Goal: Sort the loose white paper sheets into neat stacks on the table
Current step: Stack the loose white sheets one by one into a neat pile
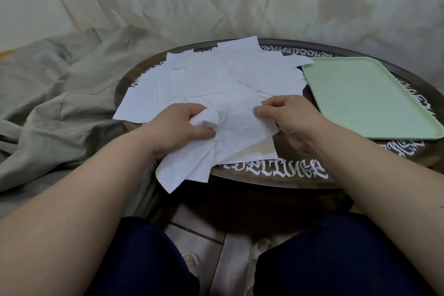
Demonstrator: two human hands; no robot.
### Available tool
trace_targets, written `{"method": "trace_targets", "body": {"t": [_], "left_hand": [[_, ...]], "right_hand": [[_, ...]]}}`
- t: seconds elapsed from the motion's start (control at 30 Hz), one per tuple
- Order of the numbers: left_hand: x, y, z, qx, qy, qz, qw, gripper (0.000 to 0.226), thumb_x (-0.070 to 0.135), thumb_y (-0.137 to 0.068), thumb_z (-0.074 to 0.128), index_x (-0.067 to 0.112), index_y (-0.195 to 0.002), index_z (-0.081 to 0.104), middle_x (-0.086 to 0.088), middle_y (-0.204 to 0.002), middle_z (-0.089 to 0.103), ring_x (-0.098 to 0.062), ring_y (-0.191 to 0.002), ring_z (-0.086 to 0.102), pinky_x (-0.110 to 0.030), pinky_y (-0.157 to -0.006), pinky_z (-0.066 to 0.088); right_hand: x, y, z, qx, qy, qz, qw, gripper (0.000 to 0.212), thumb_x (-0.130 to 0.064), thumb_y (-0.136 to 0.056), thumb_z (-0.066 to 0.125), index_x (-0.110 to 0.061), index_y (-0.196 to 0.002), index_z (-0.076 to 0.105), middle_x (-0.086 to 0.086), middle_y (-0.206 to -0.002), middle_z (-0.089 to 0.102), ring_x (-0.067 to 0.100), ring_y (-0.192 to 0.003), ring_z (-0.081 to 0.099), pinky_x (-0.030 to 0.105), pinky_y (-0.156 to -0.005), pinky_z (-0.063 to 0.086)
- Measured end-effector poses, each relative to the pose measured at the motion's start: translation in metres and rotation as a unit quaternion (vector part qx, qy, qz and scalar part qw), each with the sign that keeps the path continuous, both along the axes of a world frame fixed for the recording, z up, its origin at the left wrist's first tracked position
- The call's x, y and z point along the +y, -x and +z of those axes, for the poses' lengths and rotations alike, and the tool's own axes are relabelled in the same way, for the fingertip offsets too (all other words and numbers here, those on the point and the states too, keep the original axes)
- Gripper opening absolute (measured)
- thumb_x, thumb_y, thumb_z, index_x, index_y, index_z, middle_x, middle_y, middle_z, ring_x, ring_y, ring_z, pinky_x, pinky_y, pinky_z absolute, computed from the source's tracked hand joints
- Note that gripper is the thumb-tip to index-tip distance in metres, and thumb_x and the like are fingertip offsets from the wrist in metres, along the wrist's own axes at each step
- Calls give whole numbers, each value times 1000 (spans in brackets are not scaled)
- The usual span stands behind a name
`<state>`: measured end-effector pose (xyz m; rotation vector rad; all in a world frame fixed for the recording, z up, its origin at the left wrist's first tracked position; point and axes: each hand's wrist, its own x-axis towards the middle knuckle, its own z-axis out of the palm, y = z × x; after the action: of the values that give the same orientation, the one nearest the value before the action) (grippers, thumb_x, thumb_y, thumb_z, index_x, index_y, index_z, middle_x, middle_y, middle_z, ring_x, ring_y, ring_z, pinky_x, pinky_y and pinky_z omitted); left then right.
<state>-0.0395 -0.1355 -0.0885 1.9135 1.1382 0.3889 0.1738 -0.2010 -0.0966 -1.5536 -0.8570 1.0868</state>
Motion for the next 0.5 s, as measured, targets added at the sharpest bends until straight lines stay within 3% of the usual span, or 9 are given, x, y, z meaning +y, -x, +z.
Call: {"method": "trace_targets", "body": {"t": [0.1, 0.2, 0.33, 0.5], "left_hand": [[5, -1, -2, -3, -40, 46, 998, 15, 22, -79, 73, 26, -92, 68, 5, -90, 69, -11, -83, 62, -26, -73, 49], [13, 2, -7, -29, -32, 111, 993, 24, 24, -76, 75, 27, -99, 69, 4, -96, 70, -18, -91, 65, -40, -86, 54], [15, 6, -10, -23, -32, 138, 990, 22, 26, -76, 76, 24, -97, 69, 1, -95, 71, -22, -91, 66, -46, -88, 53], [21, 14, -2, -77, -53, 193, 977, 12, 29, -79, 73, 21, -82, 65, -2, -87, 69, -24, -81, 66, -36, -68, 52]], "right_hand": [[0, -3, -4, -57, 32, 14, 998, 9, -4, -78, 72, -5, -80, 64, 13, -84, 67, 23, -69, 61, 27, -58, 49], [-1, -8, -7, -65, 51, 10, 997, 13, -1, -78, 71, -7, -77, 60, 15, -79, 64, 24, -65, 59, 31, -58, 50], [1, -10, -14, -77, 90, 34, 992, 23, 3, -77, 70, -10, -73, 52, 16, -77, 57, 26, -65, 55, 30, -55, 50], [0, -10, -15, -178, 107, 46, 977, 18, -4, -77, 71, -8, -75, 54, 13, -74, 58, 24, -60, 56, 30, -57, 51]]}}
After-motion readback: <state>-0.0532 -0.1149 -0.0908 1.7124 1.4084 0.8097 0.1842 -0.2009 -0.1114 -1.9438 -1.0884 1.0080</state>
